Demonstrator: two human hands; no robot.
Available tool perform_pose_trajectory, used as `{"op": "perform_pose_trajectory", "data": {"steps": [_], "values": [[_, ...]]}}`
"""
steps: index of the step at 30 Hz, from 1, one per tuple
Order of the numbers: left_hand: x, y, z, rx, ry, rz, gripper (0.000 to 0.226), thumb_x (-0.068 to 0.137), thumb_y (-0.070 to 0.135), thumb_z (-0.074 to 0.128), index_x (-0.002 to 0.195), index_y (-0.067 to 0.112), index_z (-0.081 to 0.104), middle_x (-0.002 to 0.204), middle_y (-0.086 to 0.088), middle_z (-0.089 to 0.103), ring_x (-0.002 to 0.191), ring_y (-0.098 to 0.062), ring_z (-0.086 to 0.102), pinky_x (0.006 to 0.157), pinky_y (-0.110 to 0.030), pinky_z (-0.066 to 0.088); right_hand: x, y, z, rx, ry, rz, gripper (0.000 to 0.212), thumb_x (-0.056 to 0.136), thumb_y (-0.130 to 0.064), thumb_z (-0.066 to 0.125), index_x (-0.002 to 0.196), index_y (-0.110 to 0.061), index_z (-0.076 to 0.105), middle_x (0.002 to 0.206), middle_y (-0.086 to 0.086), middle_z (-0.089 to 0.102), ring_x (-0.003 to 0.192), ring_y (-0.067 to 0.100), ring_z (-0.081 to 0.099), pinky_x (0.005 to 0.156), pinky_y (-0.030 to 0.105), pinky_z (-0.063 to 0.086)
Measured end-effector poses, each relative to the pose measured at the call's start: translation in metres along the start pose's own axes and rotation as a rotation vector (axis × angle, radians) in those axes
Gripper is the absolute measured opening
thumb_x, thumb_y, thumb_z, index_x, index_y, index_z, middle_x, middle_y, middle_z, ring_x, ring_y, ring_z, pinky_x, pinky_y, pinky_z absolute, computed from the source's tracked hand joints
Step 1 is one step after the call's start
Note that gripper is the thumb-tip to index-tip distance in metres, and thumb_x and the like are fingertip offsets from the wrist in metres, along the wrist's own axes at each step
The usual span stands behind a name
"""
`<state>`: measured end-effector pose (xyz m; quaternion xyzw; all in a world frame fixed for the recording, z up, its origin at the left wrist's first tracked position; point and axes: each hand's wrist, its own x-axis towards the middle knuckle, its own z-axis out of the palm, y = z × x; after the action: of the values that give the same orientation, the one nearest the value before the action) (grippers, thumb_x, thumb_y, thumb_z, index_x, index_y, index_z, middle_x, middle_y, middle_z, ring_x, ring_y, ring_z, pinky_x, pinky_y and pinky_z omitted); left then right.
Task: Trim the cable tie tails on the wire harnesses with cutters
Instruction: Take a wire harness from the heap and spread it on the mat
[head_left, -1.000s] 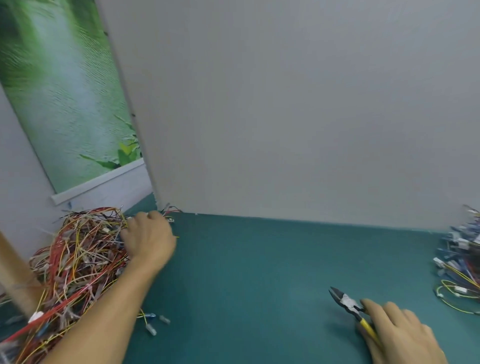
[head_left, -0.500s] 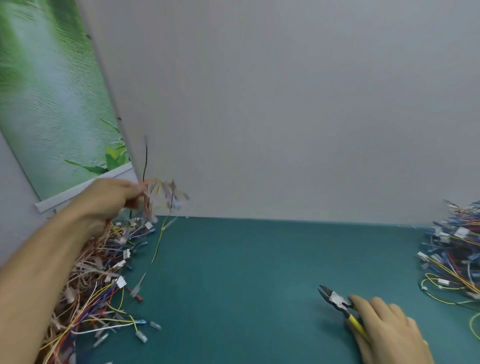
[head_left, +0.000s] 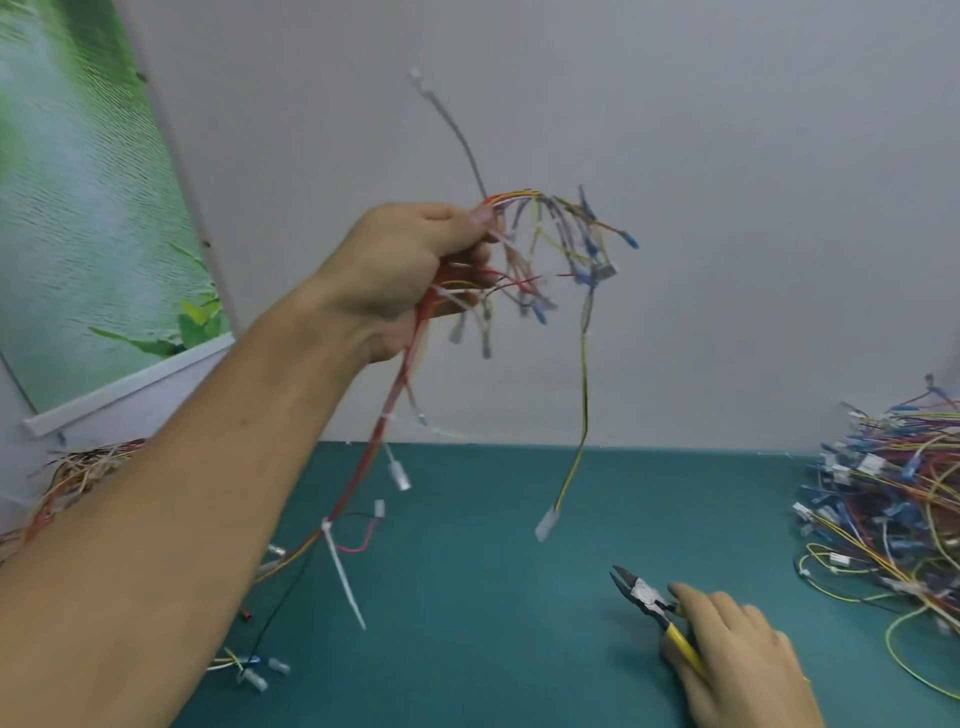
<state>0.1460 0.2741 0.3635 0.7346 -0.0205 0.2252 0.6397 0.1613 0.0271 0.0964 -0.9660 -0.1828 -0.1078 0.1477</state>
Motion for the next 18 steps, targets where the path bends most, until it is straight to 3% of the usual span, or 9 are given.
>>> {"op": "perform_pose_trajectory", "data": {"steps": [2,4,6,8,11,13,15,18], "values": [[0.004,-0.007,0.021,-0.014,-0.051,-0.020,0.016,0.094,0.015,0.056,0.085,0.006,0.066,0.058,0.002,0.058,0.055,-0.013,0.058,0.057,-0.027,0.044,0.002,-0.001,-0.006,0.120,-0.005,0.070,0.036,0.087,-0.034,0.064,0.120,-0.031,0.051,0.110,-0.004,0.059,0.106,0.026,0.055,0.078,0.034,0.039],[0.004,-0.026,0.039,0.011,-0.105,-0.064,0.015,0.093,0.015,0.058,0.085,0.005,0.067,0.058,0.002,0.060,0.056,-0.014,0.058,0.058,-0.027,0.042,0.004,0.000,-0.013,0.471,0.140,0.227,0.012,0.090,-0.027,0.062,0.096,-0.030,0.052,0.089,-0.002,0.061,0.092,0.031,0.056,0.069,0.036,0.036],[0.000,-0.056,0.058,0.051,-0.153,-0.116,0.016,0.092,0.014,0.060,0.082,0.005,0.068,0.059,0.000,0.061,0.056,-0.015,0.057,0.058,-0.026,0.040,0.006,0.007,-0.021,0.719,0.319,0.365,0.019,0.091,-0.028,0.062,0.078,-0.023,0.049,0.068,0.001,0.057,0.072,0.031,0.051,0.064,0.038,0.033],[-0.012,-0.093,0.076,0.103,-0.194,-0.177,0.016,0.091,0.013,0.062,0.082,0.001,0.068,0.063,-0.004,0.059,0.056,-0.014,0.055,0.057,-0.023,0.046,0.011,0.013,-0.029,0.808,0.367,0.459,0.026,0.093,-0.033,0.058,0.073,-0.018,0.050,0.062,0.008,0.058,0.067,0.031,0.053,0.065,0.042,0.040],[-0.040,-0.153,0.101,0.229,-0.275,-0.293,0.021,0.089,0.014,0.065,0.068,0.007,0.066,0.066,-0.011,0.060,0.060,-0.016,0.052,0.071,-0.032,0.050,0.016,0.019,-0.037,0.908,0.348,0.538,0.033,0.093,-0.029,0.059,0.067,-0.010,0.051,0.048,0.008,0.057,0.053,0.027,0.055,0.061,0.038,0.044],[-0.062,-0.184,0.113,0.311,-0.325,-0.386,0.025,0.086,0.020,0.065,0.062,0.015,0.066,0.068,-0.012,0.064,0.061,-0.015,0.049,0.065,-0.027,0.042,0.017,0.022,-0.036,0.944,0.274,0.545,0.032,0.092,-0.025,0.060,0.066,-0.008,0.052,0.044,0.006,0.056,0.047,0.025,0.054,0.057,0.034,0.044],[-0.079,-0.201,0.119,0.286,-0.335,-0.450,0.022,0.086,0.026,0.065,0.066,0.017,0.067,0.069,-0.003,0.063,0.061,-0.013,0.048,0.059,-0.023,0.038,0.017,0.022,-0.034,1.063,0.182,0.550,0.024,0.092,-0.016,0.060,0.070,-0.007,0.056,0.044,0.004,0.053,0.045,0.024,0.052,0.053,0.034,0.044],[-0.092,-0.208,0.122,0.181,-0.316,-0.411,0.008,0.084,0.025,0.069,0.080,0.018,0.071,0.068,0.009,0.064,0.062,-0.007,0.051,0.061,-0.022,0.040,0.017,0.015,-0.036,1.151,0.057,0.535,0.018,0.092,-0.012,0.061,0.075,-0.005,0.060,0.048,0.005,0.053,0.046,0.022,0.052,0.049,0.032,0.040]]}}
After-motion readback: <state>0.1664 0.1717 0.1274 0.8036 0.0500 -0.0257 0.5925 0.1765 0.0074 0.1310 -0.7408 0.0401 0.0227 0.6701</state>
